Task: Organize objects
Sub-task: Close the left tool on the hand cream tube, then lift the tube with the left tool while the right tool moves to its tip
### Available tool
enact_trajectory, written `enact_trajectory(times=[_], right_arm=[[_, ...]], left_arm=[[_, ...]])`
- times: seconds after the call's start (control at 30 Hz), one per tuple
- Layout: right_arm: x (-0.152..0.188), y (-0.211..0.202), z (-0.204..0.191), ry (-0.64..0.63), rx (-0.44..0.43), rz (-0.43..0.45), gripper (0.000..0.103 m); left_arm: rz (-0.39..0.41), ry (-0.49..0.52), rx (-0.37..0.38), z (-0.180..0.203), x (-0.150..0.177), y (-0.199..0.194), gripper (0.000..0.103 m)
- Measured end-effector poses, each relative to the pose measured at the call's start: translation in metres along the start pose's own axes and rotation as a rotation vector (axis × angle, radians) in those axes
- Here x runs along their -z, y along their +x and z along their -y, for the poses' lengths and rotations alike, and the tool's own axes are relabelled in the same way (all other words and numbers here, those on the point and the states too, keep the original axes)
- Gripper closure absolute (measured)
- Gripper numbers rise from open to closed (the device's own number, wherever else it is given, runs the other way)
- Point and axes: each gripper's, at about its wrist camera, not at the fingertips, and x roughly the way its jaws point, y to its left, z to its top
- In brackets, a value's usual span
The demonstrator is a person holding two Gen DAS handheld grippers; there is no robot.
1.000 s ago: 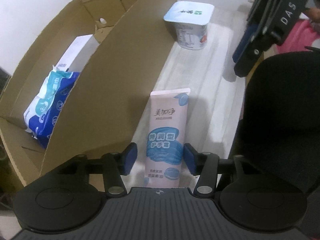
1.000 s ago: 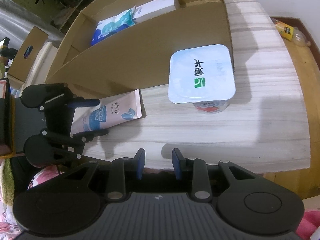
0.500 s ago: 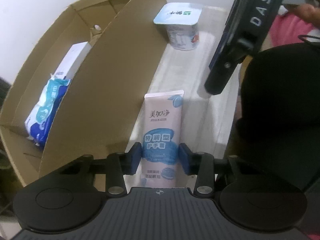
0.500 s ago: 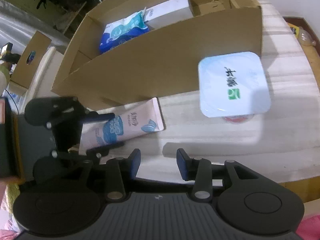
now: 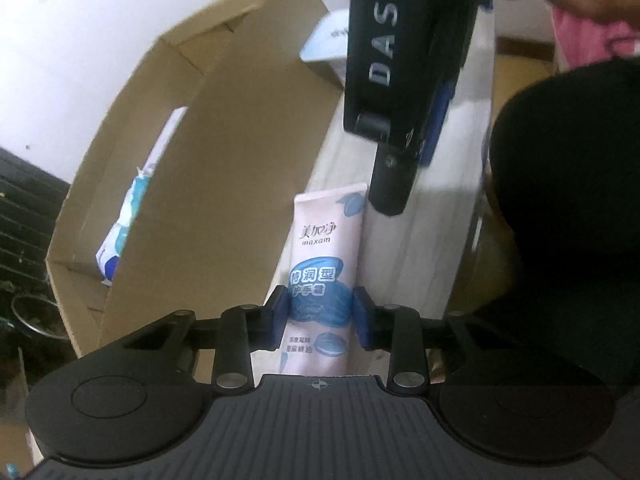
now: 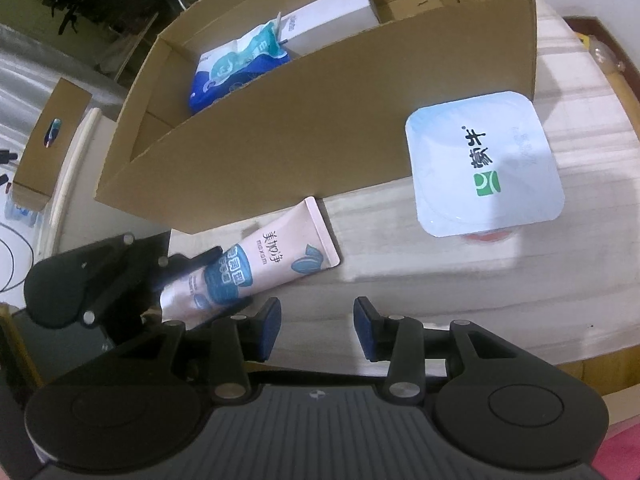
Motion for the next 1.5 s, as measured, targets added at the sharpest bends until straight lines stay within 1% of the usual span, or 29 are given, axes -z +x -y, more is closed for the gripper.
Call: enact_trajectory(times=[0.03,0.07,0.1,0.13,0.17,0.2,0.23,0.3,0.33,0.4,0.43,0.5,0.6,0.73,0.83,0.87,0.93,1.0,1.07,1.13,1.2,1.23,1.27,1.3,1.33,1.4,1.43,1.47,1.5], right_arm=[[0.000,0.000,-0.001,0.004,-0.003,0.000,0.059],[-0.001,0.001,-0.001,0.010,-0.010,0.000,0.057],[-0.002,0.002,-0.002,0.025,-0.021,-0.003,0.055],[-0.003,0.004,-0.001,0.045,-0.035,-0.008,0.052],[-0.004,0.006,0.000,0.071,-0.057,-0.015,0.052],[-0.005,0.009,-0.001,0.087,-0.070,-0.022,0.052],[-0.005,0.010,-0.002,0.096,-0.070,-0.022,0.052],[-0.006,0.013,-0.005,0.100,-0.063,-0.015,0.052],[-0.006,0.014,-0.006,0.102,-0.065,-0.012,0.052],[-0.007,0.015,-0.006,0.113,-0.069,-0.011,0.052],[-0.009,0.016,-0.006,0.119,-0.066,-0.010,0.052],[-0.011,0.019,-0.005,0.130,-0.063,-0.011,0.052],[-0.011,0.021,-0.002,0.140,-0.065,-0.016,0.052],[-0.012,0.024,0.000,0.141,-0.061,-0.021,0.052],[-0.013,0.023,0.002,0.144,-0.067,-0.021,0.051],[-0.014,0.023,0.002,0.142,-0.065,-0.022,0.051],[-0.015,0.024,0.000,0.131,-0.058,-0.024,0.051],[-0.015,0.024,-0.001,0.123,-0.053,-0.025,0.051],[-0.015,0.024,-0.001,0.122,-0.056,-0.026,0.051],[-0.015,0.024,0.000,0.130,-0.062,-0.026,0.051],[-0.015,0.023,0.001,0.140,-0.067,-0.029,0.050],[-0.015,0.023,0.002,0.142,-0.069,-0.030,0.050],[-0.017,0.024,0.002,0.142,-0.072,-0.031,0.050],[-0.017,0.025,0.001,0.144,-0.075,-0.033,0.049],[-0.017,0.025,0.002,0.148,-0.079,-0.033,0.049],[-0.016,0.025,0.005,0.161,-0.090,-0.040,0.049],[-0.016,0.025,0.006,0.167,-0.097,-0.045,0.048],[-0.015,0.025,0.006,0.172,-0.101,-0.047,0.048],[-0.015,0.025,0.006,0.175,-0.102,-0.047,0.048]], left_arm=[[0.002,-0.001,0.014,-0.002,0.000,-0.004,0.078],[0.005,-0.010,0.010,-0.003,0.000,-0.007,0.086],[-0.004,-0.016,0.009,-0.006,0.000,-0.009,0.089],[-0.024,-0.023,0.031,-0.011,-0.002,-0.010,0.090],[-0.019,-0.058,0.046,-0.018,-0.002,-0.012,0.098],[-0.035,-0.091,0.070,-0.025,-0.002,-0.011,0.102],[-0.059,-0.109,0.090,-0.030,-0.001,-0.007,0.102],[-0.043,-0.120,0.058,-0.035,0.003,-0.005,0.102],[-0.041,-0.123,0.069,-0.038,0.005,-0.006,0.102],[-0.030,-0.164,0.084,-0.044,0.006,-0.007,0.100],[-0.024,-0.170,0.096,-0.044,0.007,-0.007,0.098],[-0.009,-0.159,0.101,-0.043,0.007,-0.010,0.081],[-0.011,-0.154,0.116,-0.049,0.011,-0.007,0.066],[-0.025,-0.169,0.212,-0.063,0.021,-0.003,0.057],[-0.071,-0.186,0.225,-0.066,0.021,0.007,0.056],[-0.095,-0.203,0.241,-0.068,0.020,0.013,0.057],[-0.117,-0.220,0.246,-0.068,0.019,0.023,0.058],[-0.114,-0.220,0.268,-0.068,0.017,0.023,0.064],[-0.114,-0.183,0.269,-0.061,0.016,0.020,0.067],[-0.116,-0.119,0.241,-0.049,0.013,0.016,0.069],[-0.103,-0.030,0.164,-0.032,0.013,0.009,0.070],[-0.102,-0.013,0.117,-0.026,0.013,0.006,0.070],[-0.097,-0.022,0.104,-0.024,0.013,0.003,0.070],[-0.093,-0.070,0.122,-0.027,0.014,0.001,0.070],[-0.091,-0.147,0.160,-0.033,0.016,-0.002,0.070],[-0.110,-0.309,0.262,-0.049,0.021,-0.002,0.070],[-0.120,-0.373,0.299,-0.055,0.025,-0.001,0.070],[-0.143,-0.405,0.334,-0.060,0.029,0.002,0.070],[-0.139,-0.407,0.330,-0.060,0.031,0.002,0.070]])
